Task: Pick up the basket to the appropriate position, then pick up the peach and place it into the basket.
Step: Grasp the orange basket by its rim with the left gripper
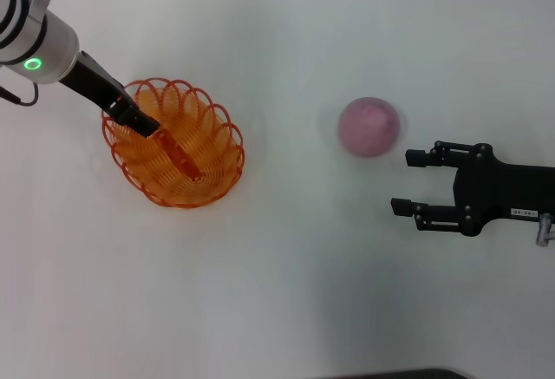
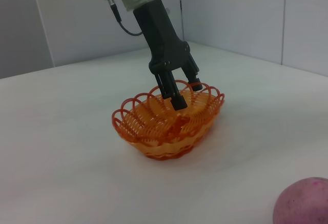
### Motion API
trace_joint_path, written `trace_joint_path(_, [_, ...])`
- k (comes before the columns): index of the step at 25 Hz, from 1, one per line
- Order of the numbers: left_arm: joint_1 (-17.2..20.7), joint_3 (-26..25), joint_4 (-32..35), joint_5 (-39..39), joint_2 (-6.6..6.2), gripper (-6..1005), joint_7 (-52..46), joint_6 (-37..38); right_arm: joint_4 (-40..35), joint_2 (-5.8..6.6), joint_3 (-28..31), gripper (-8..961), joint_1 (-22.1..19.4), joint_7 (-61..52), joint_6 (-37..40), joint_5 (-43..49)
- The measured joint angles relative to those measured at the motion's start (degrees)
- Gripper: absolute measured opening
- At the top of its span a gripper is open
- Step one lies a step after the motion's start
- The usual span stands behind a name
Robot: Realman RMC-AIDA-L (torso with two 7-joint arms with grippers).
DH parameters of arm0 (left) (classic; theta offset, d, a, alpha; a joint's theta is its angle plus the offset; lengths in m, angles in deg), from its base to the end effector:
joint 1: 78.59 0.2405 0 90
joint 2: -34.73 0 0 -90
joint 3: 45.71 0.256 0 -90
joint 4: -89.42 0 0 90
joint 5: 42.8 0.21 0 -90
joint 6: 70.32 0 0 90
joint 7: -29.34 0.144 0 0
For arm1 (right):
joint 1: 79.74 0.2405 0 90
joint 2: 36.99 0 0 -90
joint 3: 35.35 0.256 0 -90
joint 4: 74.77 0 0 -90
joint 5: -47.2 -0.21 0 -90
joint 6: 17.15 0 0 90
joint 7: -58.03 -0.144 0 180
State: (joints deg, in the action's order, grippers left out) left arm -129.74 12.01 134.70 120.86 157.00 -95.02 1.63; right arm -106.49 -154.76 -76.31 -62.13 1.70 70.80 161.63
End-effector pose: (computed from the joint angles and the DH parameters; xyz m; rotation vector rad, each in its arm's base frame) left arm -0.2110 0.4140 -0.0293 -2.6025 -0.7133 0.5738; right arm 0.3371 0.2538 -0.0129 -2.6984 0.4705 0.5469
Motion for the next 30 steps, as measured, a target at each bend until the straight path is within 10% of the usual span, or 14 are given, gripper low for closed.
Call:
trace_joint_path(17, [0.2,0.8,1.0,0.0,0.17,607,-1.1,-0.1,0.0,0.09,0.0,771,0.0,0.0,0.2,0.0])
trace_joint_path(19, [0.2,0.8,1.0,0.0,0.17,372,-1.2,0.0,0.0,0.09,0.0,771,0.0,0.0,0.3,0.0])
trace_joint_path(30, [0.4,2.1,0.9,0.0,0.16,135,-2.1,0.5,-0.1,0.09,0.0,770,0.1,0.0,0.3,0.0])
